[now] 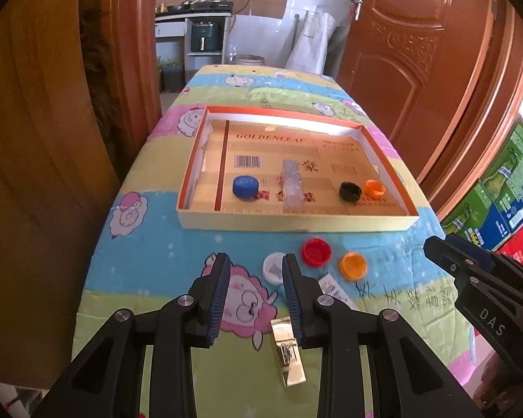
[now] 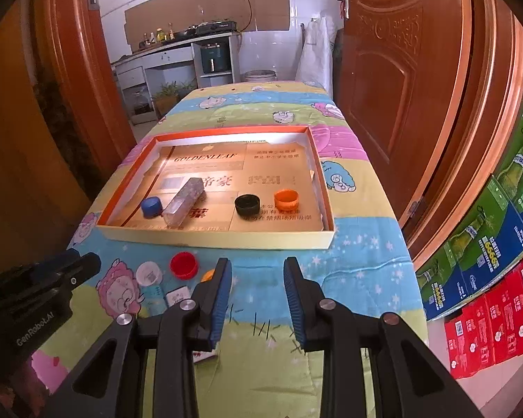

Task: Organize rigid objects
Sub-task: 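Withdraw both tools from the box lid toward the remaining items, then grasp the gold lipstick with the left tool while the right tool grasps the white Hello Kitty box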

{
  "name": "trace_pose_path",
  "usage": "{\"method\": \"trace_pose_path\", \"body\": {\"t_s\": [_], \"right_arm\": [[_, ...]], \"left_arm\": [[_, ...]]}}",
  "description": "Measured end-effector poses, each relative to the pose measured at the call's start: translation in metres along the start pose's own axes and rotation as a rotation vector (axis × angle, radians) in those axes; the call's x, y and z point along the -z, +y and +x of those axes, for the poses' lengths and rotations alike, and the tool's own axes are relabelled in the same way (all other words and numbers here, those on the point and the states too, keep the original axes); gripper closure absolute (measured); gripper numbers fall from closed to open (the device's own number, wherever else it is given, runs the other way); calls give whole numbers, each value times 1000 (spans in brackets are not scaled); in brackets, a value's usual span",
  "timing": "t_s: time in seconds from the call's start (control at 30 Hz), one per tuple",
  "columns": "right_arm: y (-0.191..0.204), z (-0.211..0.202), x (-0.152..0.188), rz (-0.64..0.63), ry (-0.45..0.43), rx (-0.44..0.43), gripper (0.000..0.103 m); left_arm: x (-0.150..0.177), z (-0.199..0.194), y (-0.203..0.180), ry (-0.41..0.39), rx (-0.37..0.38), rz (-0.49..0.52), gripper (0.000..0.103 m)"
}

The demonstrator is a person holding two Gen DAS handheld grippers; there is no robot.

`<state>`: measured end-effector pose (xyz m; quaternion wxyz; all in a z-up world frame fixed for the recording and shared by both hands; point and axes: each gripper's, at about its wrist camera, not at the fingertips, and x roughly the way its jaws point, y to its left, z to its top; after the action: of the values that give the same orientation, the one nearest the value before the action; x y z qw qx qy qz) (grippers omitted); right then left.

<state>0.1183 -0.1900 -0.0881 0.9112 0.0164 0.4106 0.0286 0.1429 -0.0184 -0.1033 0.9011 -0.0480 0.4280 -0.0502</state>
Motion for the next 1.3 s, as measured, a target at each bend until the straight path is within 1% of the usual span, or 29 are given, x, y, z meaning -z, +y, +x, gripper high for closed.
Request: {"method": "trace_pose_path", "body": {"t_s": [0.2,0.5,0.83,0.93,1.03,1.2,1.3], "right_arm": [[4,-4,13,-3,23,-14,72],[10,-8,26,-22,38,-22,72],[14,-14,34,-38,34,-32,72],[16,-15,38,-52,26,-41,72],[17,-14,41,-53,32,-46,72],[16,-12,44,-49,36,-49,72],[13,-11,45,-43,37,-48,72]], "left_arm": [[12,-9,-1,-3,-2,7,71],[31,-13,-10,1,-8,42,71],[47,-18,-11,-38,-21,37,71],[56,-13,-9,-20,-14,21,71],[63,-7,-8,5,9,-5,71],[68,4,-8,27,43,-48,71],[69,10,-13,46,54,-55,71]]}}
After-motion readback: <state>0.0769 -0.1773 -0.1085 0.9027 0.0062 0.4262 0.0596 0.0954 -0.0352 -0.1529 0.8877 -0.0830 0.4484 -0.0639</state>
